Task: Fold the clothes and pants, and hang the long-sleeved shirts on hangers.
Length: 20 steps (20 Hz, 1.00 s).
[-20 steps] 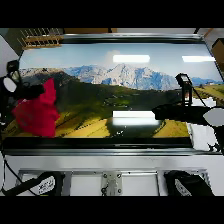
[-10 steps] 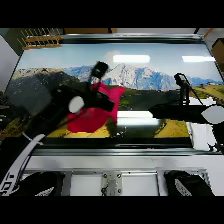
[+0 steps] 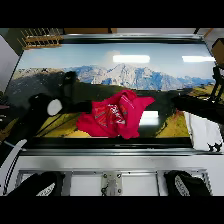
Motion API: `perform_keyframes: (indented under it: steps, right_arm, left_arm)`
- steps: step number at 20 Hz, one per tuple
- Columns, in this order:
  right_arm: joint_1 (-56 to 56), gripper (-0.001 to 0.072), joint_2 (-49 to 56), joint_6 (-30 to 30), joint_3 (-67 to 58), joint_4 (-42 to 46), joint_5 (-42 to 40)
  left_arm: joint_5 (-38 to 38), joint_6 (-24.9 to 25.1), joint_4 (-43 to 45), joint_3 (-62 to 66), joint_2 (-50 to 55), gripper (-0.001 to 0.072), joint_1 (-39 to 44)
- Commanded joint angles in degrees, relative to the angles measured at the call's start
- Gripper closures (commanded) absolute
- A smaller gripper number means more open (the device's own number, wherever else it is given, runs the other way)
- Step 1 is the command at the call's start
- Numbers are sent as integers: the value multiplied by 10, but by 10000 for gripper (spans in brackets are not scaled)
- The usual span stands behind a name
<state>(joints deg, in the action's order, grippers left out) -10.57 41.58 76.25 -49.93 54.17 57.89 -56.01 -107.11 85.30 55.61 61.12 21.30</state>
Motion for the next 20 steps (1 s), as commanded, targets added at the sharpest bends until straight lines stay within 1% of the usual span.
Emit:
perform_keyframes:
  steps: [1,3,5,8,14,15,16,17,18,20]
  right_arm:
    - [-17,693,-8,0,0,-7,1]
    - [-17,693,-5,0,0,-19,1]
    - [-17,693,0,0,0,-24,1]
    - [-17,693,0,0,0,-24,1]
    - [-17,693,14,7,0,-24,2]
    - [-17,693,26,10,0,-24,6]
    - [-17,693,43,11,0,-24,9]
    - [-17,693,62,11,0,-24,9]
    - [-17,693,87,11,0,-23,8]
    - [-17,693,149,11,-5,13,-2]
  left_arm:
    - [24,-40,-76,-136,-51,25,-163]
    - [60,9,-163,-184,-41,25,-220]
    - [81,48,-220,-203,-8,25,-240]
    - [78,65,-238,-183,63,25,-228]
    - [54,77,-233,-105,184,26,-146]
    - [50,77,-233,-95,197,136,-139]
    - [46,78,-233,-86,208,430,-134]
    - [46,80,-233,-78,214,624,-133]
    - [45,90,-233,-65,217,697,-140]
    - [33,108,-231,-28,209,697,-168]
